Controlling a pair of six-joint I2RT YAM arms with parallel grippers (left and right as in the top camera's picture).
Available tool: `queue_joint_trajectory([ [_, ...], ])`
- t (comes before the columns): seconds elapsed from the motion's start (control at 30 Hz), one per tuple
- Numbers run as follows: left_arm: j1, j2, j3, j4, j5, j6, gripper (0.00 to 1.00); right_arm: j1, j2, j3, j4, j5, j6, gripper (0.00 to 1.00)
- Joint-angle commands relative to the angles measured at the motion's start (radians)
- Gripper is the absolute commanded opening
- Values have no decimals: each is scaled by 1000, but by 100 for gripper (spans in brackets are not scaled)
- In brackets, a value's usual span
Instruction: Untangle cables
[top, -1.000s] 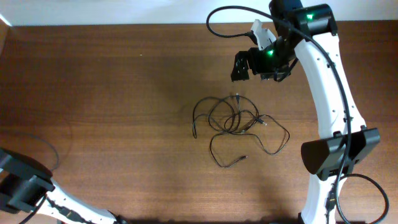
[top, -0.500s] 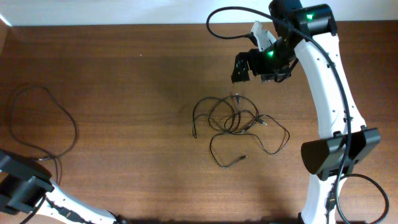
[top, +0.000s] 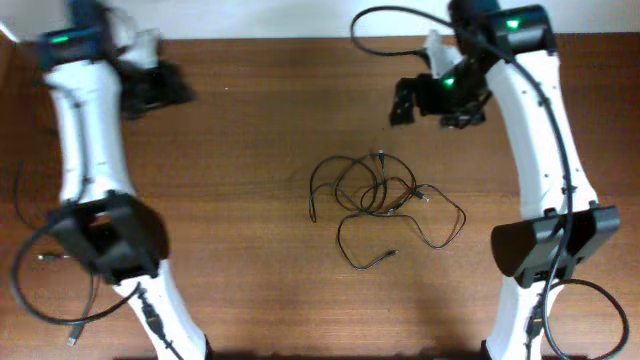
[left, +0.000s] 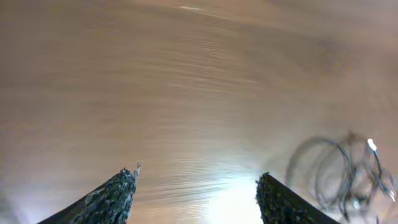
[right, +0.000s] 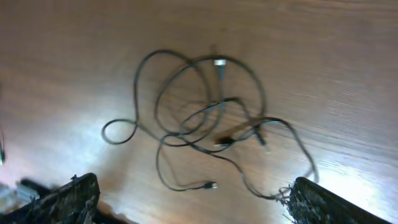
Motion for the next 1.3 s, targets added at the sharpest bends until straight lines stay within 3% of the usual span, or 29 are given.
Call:
queue_joint_trajectory([
  [0.0,-212,10,13,-7,13,114,70,-91,-2,6,-3,19,26,99],
  [0.13,-412,57,-27,-4,-81,145,73,-140,-2,5,-20,25,0,99],
  [0.3,-563,97,-142,-11,-73,260,74,-140,-1,5,-28,54,-32,99],
  [0.5,-604,97,-282,-38,-65,289,72,-140,0,2,-35,54,-32,99],
  [0.6,-604,97,-335,-11,-130,289,68,-139,0,2,-35,54,-31,99],
  [0.67,-604,97,-385,28,-130,289,57,-139,1,2,-37,54,-31,99],
  [0.7,-604,97,-404,58,-149,289,22,-139,1,2,-38,54,-31,99],
  [0.73,-604,97,-403,73,-178,288,0,-139,1,2,-38,53,-31,99],
  [0.77,-600,97,-391,76,-198,288,0,-139,1,2,-38,53,-31,99],
  [0.9,-547,87,-137,-14,-203,200,0,-139,1,2,-43,53,-31,99],
  [1.07,-475,57,473,-52,-194,74,0,-138,1,2,-46,53,-31,99],
  [1.17,-413,56,722,44,-282,75,0,-138,1,2,-51,53,-31,99],
  [1.27,-300,55,864,264,-320,53,0,-138,1,2,-56,53,-31,99],
])
